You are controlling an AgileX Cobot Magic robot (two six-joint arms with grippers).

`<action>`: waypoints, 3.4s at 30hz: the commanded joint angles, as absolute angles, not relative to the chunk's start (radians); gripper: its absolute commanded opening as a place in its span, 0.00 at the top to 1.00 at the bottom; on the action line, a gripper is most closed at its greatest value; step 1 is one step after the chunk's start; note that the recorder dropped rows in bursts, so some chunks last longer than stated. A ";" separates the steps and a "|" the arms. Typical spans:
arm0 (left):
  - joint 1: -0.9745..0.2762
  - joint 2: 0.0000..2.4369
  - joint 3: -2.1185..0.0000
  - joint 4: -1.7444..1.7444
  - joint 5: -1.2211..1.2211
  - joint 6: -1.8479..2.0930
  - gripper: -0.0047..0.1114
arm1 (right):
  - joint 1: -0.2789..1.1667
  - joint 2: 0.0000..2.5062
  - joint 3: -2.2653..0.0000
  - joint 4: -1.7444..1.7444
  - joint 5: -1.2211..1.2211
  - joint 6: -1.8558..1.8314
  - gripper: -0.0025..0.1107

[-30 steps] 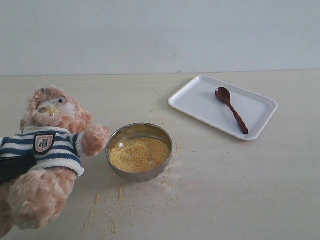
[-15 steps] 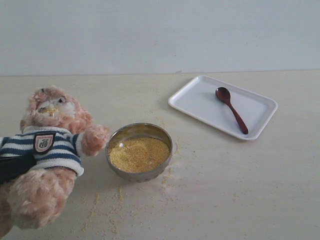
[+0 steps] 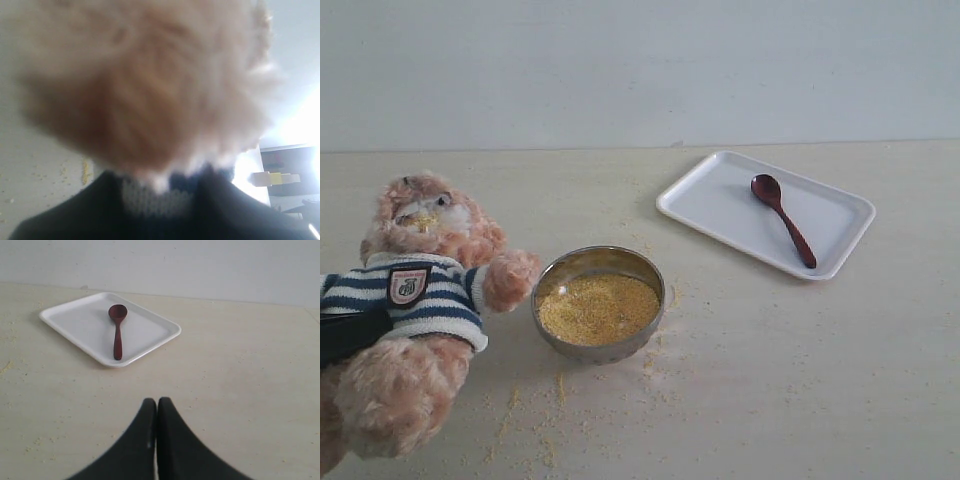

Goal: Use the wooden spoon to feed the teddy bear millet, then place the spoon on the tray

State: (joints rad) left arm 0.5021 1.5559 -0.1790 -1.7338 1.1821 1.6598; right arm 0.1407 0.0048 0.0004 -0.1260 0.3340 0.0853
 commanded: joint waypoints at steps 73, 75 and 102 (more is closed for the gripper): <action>0.375 1.717 -0.390 -1.744 0.929 1.967 0.36 | 0.027 0.000 0.000 -0.140 0.334 0.090 0.98; 0.375 1.717 -0.390 -1.744 0.929 1.967 0.36 | 0.027 0.000 0.000 -0.140 0.334 0.090 0.98; 0.379 1.702 -0.419 -1.744 0.936 1.908 0.11 | 0.027 0.000 0.000 -0.140 0.334 0.092 0.98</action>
State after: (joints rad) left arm 0.3827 1.7156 -0.4164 -1.7369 0.9275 1.9224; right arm 0.0315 0.0048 0.0004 -0.1292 0.3366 0.0910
